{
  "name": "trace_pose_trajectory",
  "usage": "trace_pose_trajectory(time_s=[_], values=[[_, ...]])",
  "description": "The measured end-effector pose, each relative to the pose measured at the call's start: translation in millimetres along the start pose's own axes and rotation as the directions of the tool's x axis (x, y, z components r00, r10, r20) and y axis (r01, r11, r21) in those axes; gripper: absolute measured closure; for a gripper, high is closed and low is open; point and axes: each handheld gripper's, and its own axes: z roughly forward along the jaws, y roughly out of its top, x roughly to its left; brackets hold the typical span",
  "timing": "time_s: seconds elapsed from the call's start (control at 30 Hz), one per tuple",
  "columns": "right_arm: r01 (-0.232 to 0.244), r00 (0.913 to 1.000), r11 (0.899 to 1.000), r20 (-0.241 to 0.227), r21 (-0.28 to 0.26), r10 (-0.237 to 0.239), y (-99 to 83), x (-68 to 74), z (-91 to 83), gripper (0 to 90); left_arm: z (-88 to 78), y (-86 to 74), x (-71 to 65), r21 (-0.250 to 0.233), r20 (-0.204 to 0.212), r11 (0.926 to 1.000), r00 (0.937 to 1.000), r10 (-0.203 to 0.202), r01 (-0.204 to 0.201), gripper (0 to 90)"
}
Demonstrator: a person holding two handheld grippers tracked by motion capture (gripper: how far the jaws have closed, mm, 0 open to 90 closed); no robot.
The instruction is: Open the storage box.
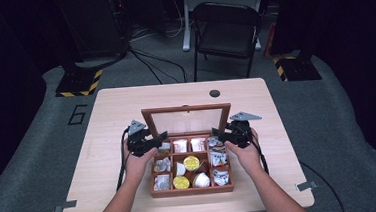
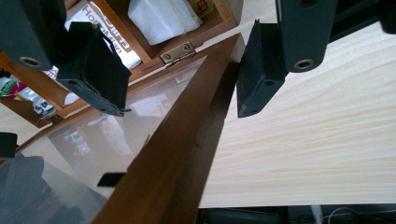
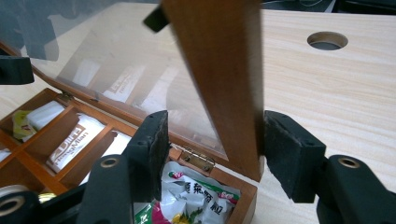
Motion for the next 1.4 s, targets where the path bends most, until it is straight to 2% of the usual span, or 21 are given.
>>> trace_pose_trajectory(time_s=[0.2,0.33,0.5,0.63,1.0,1.17,1.27,1.4], values=[[0.020,0.9995,1.000,0.024,-0.001,-0.020,-0.1,2.7,2.5,41.1,2.5,-0.2,-1.0,0.006,-0.020,0.9998,0.9996,0.020,-0.020,34.5],[0.018,0.9994,1.000,0.031,0.001,-0.018,-0.5,4.2,4.2,40.9,5.3,-1.1,-1.1,0.005,-0.019,1.0000,0.9998,-0.002,0.002,34.2],[0.044,0.9977,0.999,0.051,0.005,-0.044,0.2,5.4,6.8,41.0,8.4,-0.7,-1.8,0.008,-0.031,0.9999,0.9995,0.007,-0.007,34.3],[0.047,0.9966,0.999,0.068,0.004,-0.047,1.4,7.9,8.5,40.7,11.5,1.8,-3.8,0.015,-0.045,0.9999,0.9990,0.006,-0.005,34.2],[0.025,0.9947,0.999,0.099,0.038,-0.028,8.0,7.8,15.3,40.1,17.8,4.6,-1.1,0.028,-0.066,0.9989,0.9971,-0.037,0.039,34.2],[-0.012,0.9948,0.999,0.102,0.041,0.008,9.4,6.4,18.2,39.4,21.1,5.3,1.0,0.026,-0.070,0.9977,0.9957,-0.061,0.063,34.2],[-0.015,0.9945,0.998,0.105,0.059,0.008,12.8,6.1,20.9,38.3,22.5,7.3,1.8,0.040,-0.069,0.9967,0.9953,-0.067,0.070,34.0],[-0.034,0.9934,0.998,0.111,0.061,0.027,13.3,5.9,22.4,38.2,25.0,7.5,3.6,0.034,-0.064,0.9954,0.9942,-0.087,0.089,34.0]])
